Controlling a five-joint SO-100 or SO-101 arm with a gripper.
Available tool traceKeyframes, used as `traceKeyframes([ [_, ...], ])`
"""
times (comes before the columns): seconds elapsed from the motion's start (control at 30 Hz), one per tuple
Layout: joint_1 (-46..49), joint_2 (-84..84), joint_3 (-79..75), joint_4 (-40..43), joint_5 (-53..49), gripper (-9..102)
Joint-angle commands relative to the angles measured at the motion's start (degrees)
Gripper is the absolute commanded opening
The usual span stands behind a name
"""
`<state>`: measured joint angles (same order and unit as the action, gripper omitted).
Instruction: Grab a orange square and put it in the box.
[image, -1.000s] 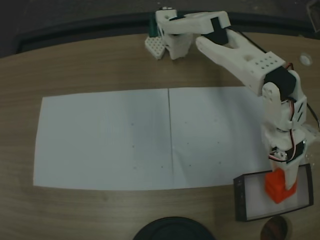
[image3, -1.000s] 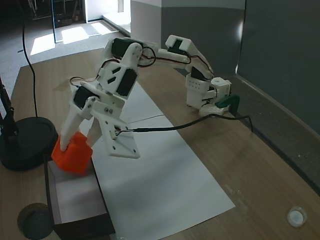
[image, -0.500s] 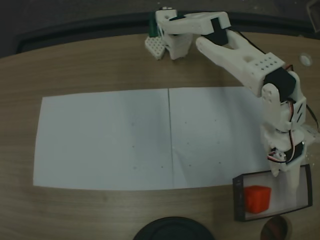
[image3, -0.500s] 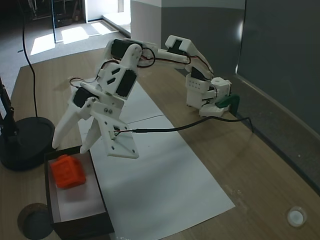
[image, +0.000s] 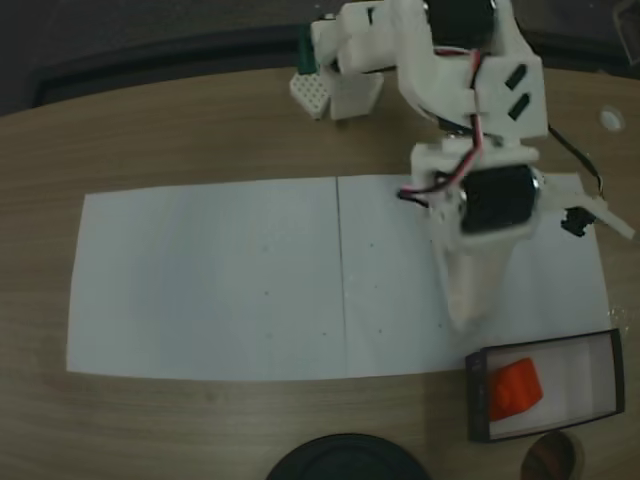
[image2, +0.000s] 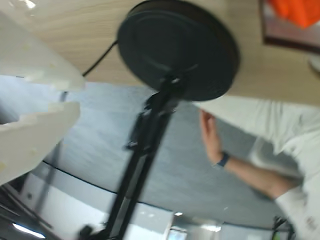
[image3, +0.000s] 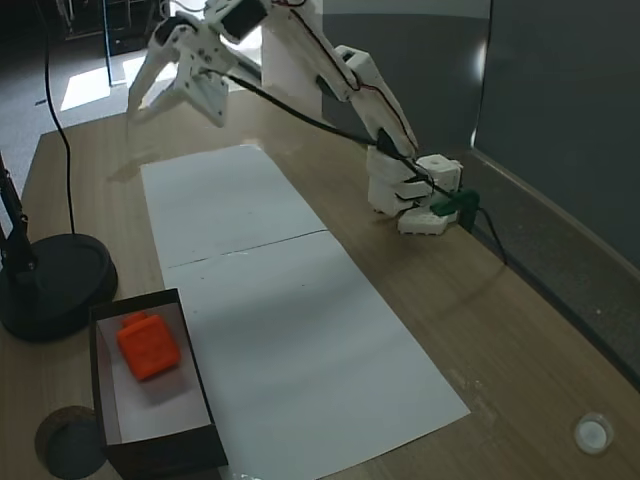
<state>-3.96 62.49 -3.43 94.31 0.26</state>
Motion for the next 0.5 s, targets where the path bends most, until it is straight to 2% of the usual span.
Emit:
traceKeyframes([
  [0.0, 4.04, 12.22, -6.33, 3.52, 1.58, 0],
  [0.27, 15.47, 36.30, 0.62, 5.10, 0.97, 0],
  [0.47, 20.48, 59.68, 18.19, 5.10, 0.97, 0],
])
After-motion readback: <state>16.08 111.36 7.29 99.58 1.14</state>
